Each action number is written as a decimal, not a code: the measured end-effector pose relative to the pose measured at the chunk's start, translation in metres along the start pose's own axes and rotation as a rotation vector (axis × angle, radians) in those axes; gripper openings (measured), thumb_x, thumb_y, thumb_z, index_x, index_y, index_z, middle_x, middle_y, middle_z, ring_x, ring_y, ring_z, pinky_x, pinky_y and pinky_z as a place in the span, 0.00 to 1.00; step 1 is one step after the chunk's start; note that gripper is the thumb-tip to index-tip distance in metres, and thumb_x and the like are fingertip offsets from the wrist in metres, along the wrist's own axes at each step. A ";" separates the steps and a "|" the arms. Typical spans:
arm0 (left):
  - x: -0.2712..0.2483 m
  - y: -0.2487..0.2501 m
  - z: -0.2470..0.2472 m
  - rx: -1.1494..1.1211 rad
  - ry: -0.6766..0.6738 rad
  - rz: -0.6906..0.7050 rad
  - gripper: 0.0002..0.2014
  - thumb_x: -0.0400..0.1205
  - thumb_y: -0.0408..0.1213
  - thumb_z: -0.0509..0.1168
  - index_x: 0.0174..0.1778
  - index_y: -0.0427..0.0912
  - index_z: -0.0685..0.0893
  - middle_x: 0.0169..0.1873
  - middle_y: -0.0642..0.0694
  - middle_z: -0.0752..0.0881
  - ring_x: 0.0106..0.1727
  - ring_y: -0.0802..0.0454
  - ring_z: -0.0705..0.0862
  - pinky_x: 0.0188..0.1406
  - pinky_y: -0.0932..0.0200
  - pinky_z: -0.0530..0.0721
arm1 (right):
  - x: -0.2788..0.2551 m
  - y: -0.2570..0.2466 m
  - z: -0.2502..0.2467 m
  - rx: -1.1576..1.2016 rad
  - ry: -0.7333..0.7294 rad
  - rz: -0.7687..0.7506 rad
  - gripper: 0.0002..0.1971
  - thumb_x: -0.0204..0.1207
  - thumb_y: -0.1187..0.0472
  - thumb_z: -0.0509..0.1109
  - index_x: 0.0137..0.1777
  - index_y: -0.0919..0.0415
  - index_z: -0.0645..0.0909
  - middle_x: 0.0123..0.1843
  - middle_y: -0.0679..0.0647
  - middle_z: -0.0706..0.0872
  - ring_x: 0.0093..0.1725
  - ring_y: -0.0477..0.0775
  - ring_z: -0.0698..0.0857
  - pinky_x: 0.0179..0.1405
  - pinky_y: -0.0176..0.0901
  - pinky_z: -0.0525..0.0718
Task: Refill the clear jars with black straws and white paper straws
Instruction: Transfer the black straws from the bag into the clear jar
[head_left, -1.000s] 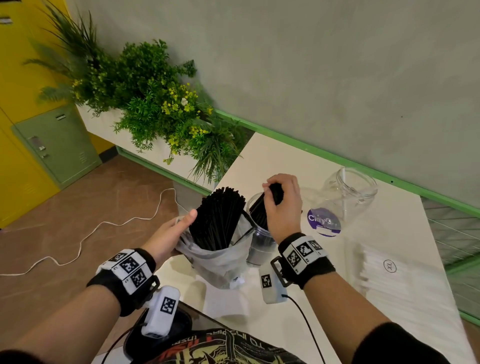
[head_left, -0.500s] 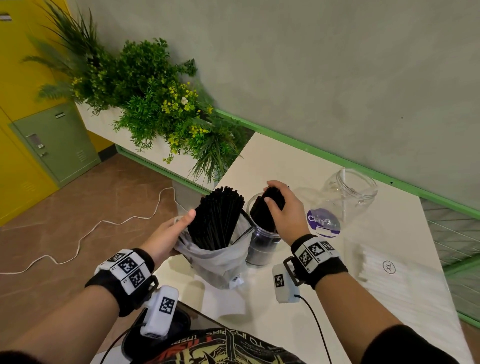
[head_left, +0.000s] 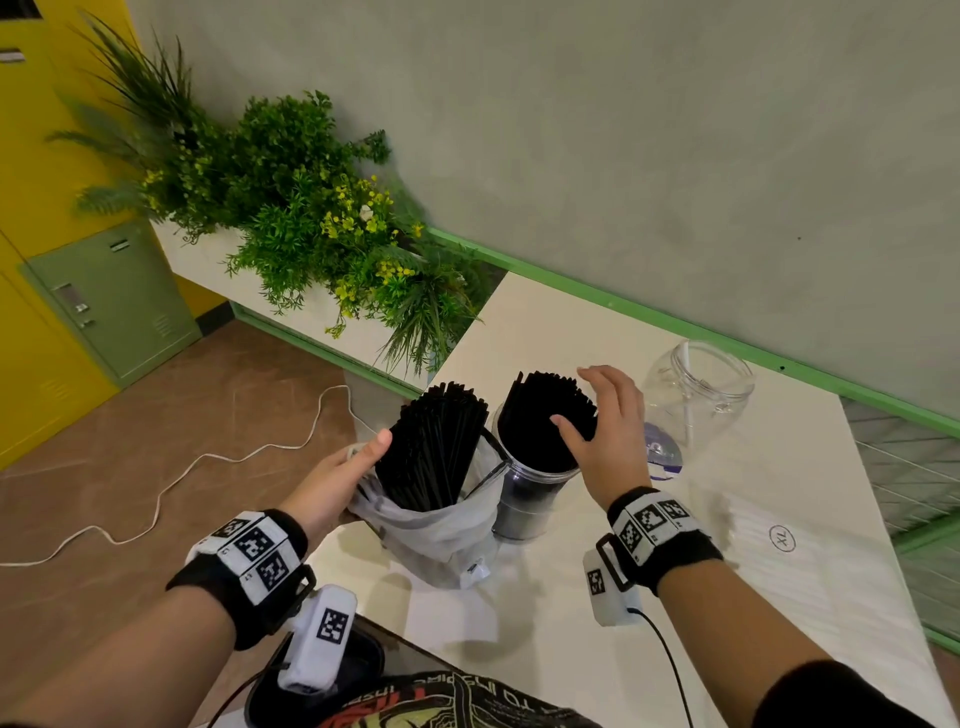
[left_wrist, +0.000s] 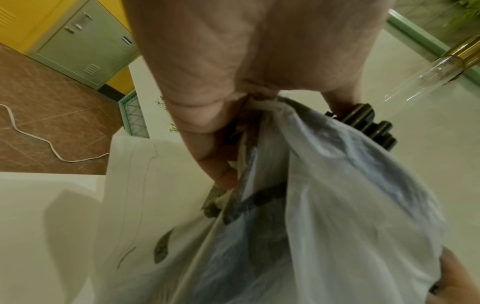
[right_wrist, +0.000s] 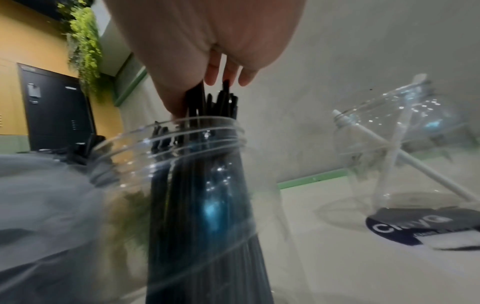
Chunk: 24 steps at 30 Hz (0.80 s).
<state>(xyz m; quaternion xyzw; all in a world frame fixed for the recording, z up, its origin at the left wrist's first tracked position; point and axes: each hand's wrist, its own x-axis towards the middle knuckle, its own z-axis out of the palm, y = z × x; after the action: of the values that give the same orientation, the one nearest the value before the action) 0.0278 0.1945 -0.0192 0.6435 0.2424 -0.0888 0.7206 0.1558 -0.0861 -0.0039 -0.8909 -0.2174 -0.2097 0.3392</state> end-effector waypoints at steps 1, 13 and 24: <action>-0.001 0.001 0.000 0.006 0.000 0.003 0.51 0.48 0.79 0.71 0.64 0.54 0.82 0.58 0.33 0.87 0.60 0.39 0.86 0.65 0.40 0.80 | 0.000 0.003 -0.001 0.014 -0.007 0.033 0.25 0.77 0.59 0.73 0.73 0.59 0.72 0.72 0.56 0.72 0.72 0.53 0.67 0.73 0.41 0.63; -0.002 0.003 -0.002 0.065 -0.017 0.004 0.46 0.57 0.81 0.66 0.67 0.55 0.81 0.62 0.49 0.87 0.66 0.46 0.83 0.73 0.36 0.72 | 0.020 -0.011 0.008 0.030 -0.365 0.032 0.37 0.79 0.35 0.56 0.84 0.49 0.51 0.86 0.47 0.50 0.84 0.49 0.52 0.82 0.46 0.53; -0.010 0.010 0.005 0.065 -0.015 0.027 0.47 0.45 0.83 0.67 0.56 0.59 0.82 0.56 0.52 0.87 0.60 0.51 0.84 0.64 0.43 0.79 | 0.034 -0.030 0.041 -0.240 -0.243 0.014 0.17 0.81 0.41 0.62 0.52 0.52 0.85 0.51 0.49 0.84 0.55 0.60 0.77 0.51 0.55 0.79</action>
<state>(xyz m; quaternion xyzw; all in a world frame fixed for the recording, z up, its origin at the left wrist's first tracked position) 0.0244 0.1898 -0.0052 0.6690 0.2255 -0.0917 0.7023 0.1770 -0.0293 0.0016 -0.9453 -0.2240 -0.1227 0.2029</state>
